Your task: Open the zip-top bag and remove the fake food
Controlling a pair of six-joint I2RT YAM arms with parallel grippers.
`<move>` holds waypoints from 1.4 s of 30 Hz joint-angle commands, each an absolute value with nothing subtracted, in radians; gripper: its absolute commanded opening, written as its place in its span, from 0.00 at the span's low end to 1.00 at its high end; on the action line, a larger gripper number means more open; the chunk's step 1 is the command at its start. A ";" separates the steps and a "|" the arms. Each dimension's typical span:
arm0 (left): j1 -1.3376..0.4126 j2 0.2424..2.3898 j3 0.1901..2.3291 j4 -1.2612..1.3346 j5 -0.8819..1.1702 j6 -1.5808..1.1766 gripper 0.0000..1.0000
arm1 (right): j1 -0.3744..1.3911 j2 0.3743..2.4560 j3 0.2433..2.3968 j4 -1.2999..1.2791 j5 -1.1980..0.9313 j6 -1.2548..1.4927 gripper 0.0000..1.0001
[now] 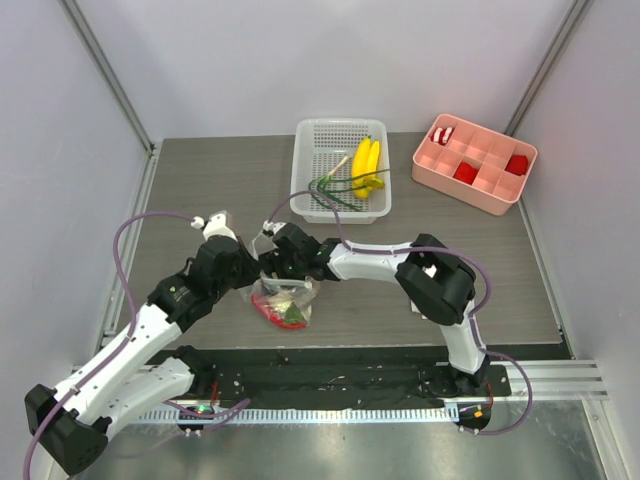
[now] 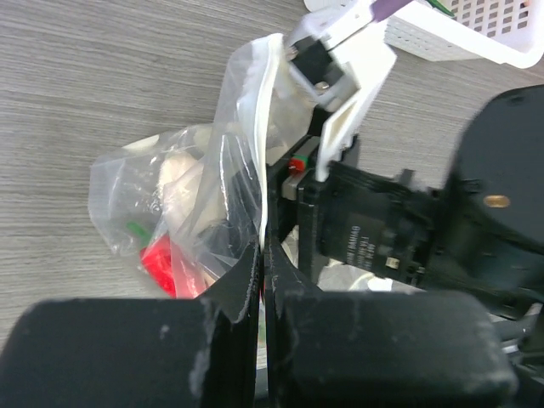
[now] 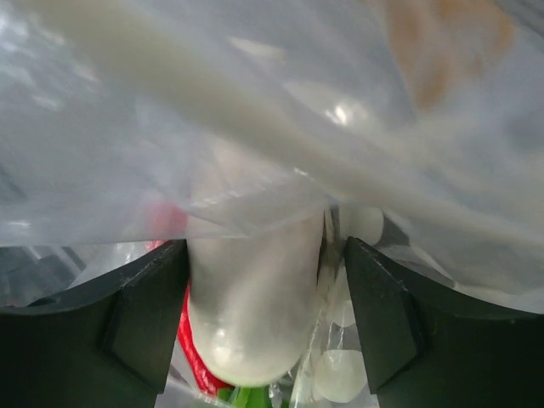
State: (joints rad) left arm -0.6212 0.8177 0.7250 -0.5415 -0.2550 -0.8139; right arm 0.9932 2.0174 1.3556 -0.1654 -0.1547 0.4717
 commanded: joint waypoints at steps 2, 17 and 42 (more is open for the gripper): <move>-0.618 0.807 0.723 -0.542 -0.287 -0.833 0.00 | 1.005 2.059 1.342 -0.109 -0.140 0.479 0.67; -0.614 0.831 0.882 -0.589 -0.379 -0.762 0.00 | 1.008 1.605 1.075 0.092 -0.034 0.345 0.05; -0.611 0.942 1.012 -0.534 -0.147 -0.595 0.00 | 1.019 1.370 0.787 0.776 -0.034 0.320 0.01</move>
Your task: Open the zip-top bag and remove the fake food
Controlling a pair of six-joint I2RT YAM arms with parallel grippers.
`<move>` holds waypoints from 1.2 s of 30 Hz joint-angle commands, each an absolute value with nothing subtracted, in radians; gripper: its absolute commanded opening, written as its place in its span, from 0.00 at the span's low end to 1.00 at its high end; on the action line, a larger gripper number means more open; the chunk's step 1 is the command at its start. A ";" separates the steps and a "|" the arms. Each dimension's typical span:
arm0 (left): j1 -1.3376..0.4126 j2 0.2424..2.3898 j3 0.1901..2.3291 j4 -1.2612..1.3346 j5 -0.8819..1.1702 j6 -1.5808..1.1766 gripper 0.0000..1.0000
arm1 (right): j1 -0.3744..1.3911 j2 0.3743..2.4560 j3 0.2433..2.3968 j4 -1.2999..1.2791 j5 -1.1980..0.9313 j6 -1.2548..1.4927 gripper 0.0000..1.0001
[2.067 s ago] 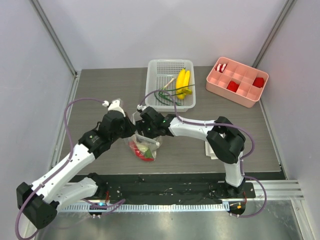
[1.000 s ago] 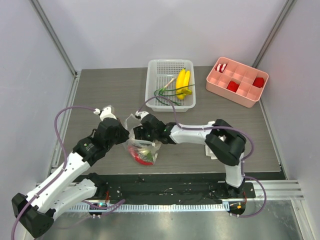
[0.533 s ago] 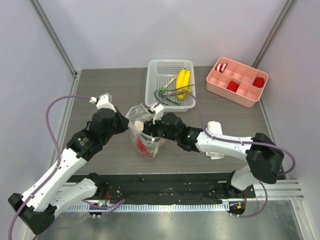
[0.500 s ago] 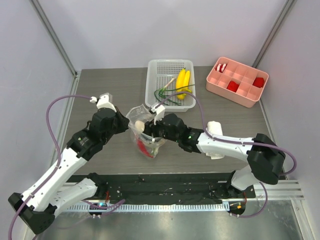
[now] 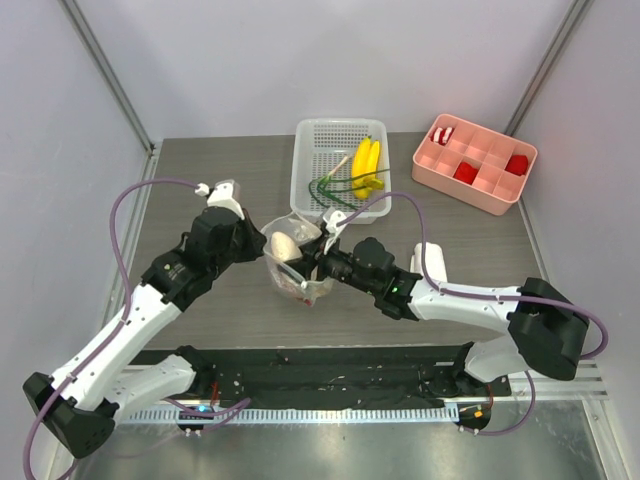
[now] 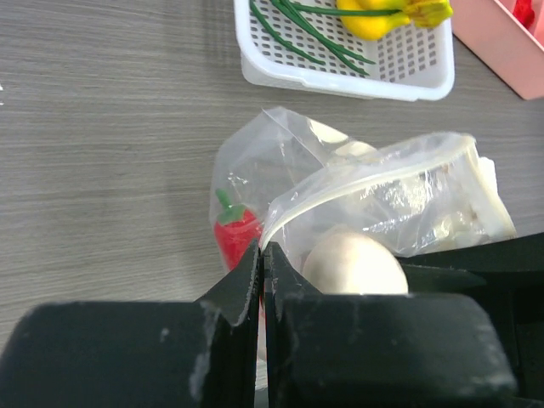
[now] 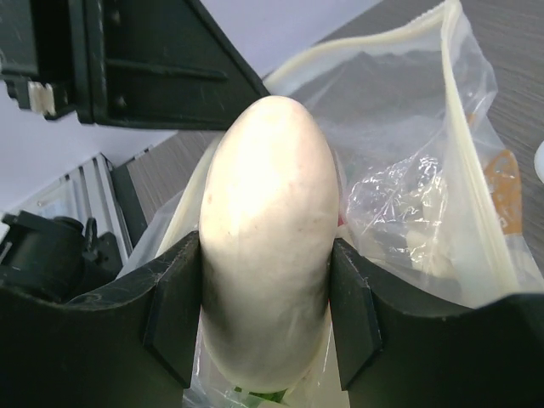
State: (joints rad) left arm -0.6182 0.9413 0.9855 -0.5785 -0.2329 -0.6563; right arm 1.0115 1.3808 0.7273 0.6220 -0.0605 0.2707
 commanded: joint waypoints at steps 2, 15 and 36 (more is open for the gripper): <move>-0.609 0.931 1.006 -0.528 -0.106 -0.592 0.00 | 1.017 1.374 0.802 0.788 -0.018 0.334 0.01; -0.609 0.882 0.996 -0.540 0.029 -0.653 0.00 | 0.997 1.347 0.836 1.017 0.087 0.486 0.01; -0.609 0.844 1.057 -0.614 -0.083 -0.615 0.00 | 0.954 1.379 1.051 0.351 0.018 0.583 0.16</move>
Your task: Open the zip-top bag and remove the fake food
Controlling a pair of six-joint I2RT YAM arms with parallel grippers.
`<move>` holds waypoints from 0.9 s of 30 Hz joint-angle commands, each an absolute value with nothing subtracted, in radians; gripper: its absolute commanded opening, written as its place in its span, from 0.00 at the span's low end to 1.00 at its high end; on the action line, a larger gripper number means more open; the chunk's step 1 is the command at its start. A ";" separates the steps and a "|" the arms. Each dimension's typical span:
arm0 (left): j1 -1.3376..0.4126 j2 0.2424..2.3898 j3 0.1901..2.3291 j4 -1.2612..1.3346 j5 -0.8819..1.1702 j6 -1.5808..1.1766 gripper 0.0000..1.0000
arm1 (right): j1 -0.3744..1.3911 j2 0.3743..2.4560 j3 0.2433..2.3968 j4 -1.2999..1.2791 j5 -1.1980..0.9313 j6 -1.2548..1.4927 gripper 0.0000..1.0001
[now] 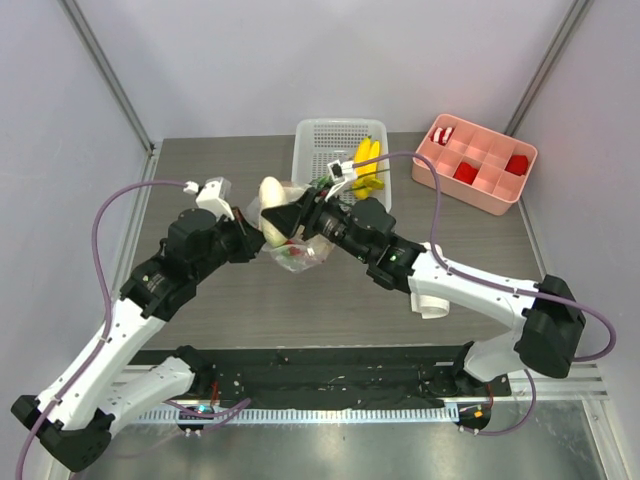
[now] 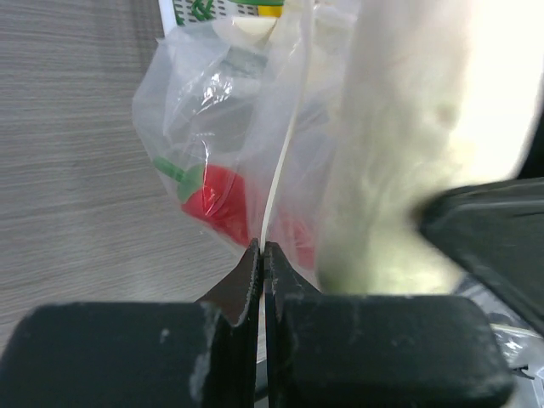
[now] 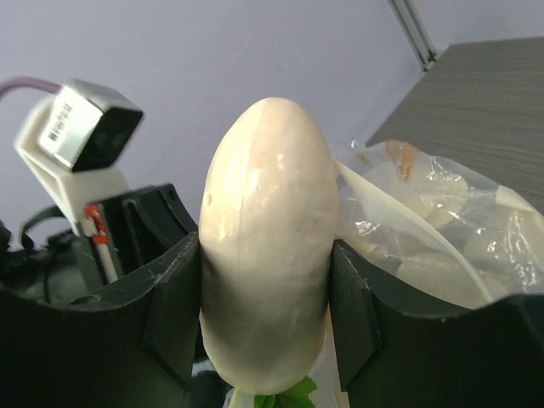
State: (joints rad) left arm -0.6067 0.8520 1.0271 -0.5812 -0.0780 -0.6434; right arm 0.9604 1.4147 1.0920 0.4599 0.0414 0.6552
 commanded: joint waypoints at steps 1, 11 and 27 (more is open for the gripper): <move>-0.609 0.847 1.054 -0.608 -0.083 -0.617 0.00 | 0.953 1.387 1.048 0.342 0.014 0.583 0.16; -0.609 0.936 0.871 -0.456 -0.091 -0.690 0.00 | 0.902 1.551 0.865 0.576 -0.187 0.797 0.22; -0.609 1.020 0.661 -0.272 -0.130 -0.744 0.00 | 0.900 1.694 0.902 0.370 -0.152 0.727 0.82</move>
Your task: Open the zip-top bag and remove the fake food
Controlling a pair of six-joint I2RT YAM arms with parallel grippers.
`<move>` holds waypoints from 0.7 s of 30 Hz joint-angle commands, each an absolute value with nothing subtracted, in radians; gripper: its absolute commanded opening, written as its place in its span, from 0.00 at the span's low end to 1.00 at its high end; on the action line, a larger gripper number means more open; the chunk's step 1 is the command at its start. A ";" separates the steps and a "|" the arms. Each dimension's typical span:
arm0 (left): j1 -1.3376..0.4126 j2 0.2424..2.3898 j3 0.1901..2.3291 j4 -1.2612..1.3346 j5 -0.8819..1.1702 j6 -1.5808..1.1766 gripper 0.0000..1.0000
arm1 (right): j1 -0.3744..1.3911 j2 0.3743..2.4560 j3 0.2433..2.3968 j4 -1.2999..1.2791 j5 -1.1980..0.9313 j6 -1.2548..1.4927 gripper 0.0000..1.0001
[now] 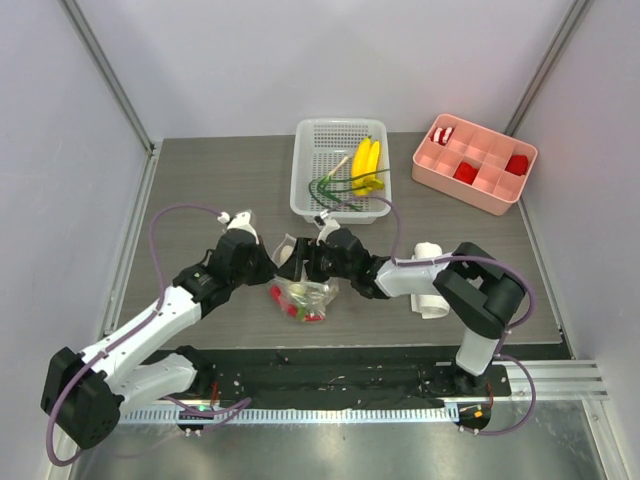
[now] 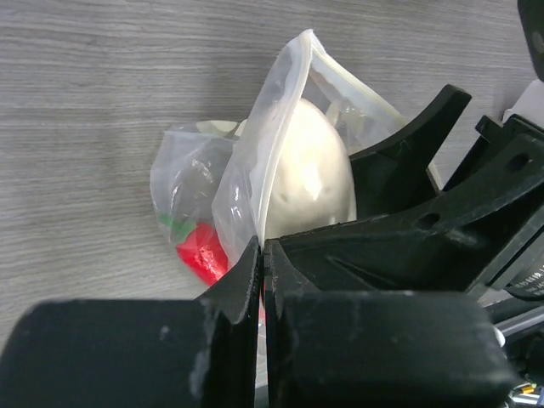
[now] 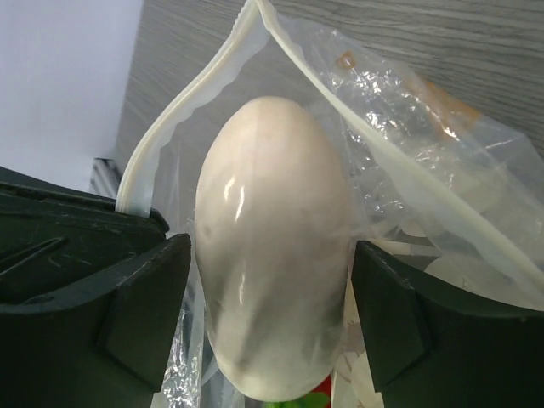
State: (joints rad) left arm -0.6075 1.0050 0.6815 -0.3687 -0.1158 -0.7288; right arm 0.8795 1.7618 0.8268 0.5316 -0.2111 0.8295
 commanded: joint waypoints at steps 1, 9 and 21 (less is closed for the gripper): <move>-0.609 1.025 0.647 -0.265 -0.130 -0.747 0.00 | 0.903 1.690 0.941 0.327 -0.146 0.710 0.85; -0.609 1.091 0.607 -0.207 -0.121 -0.746 0.00 | 0.966 1.712 1.152 -0.093 0.034 0.519 0.87; -0.609 1.072 0.597 -0.204 -0.124 -0.747 0.00 | 1.026 1.669 1.172 -0.114 0.178 0.429 0.96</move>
State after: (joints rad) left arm -0.6067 1.1015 0.5938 -0.2588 -0.1257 -0.7341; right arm 1.0203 1.7462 1.2018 -0.1806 0.1459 0.4633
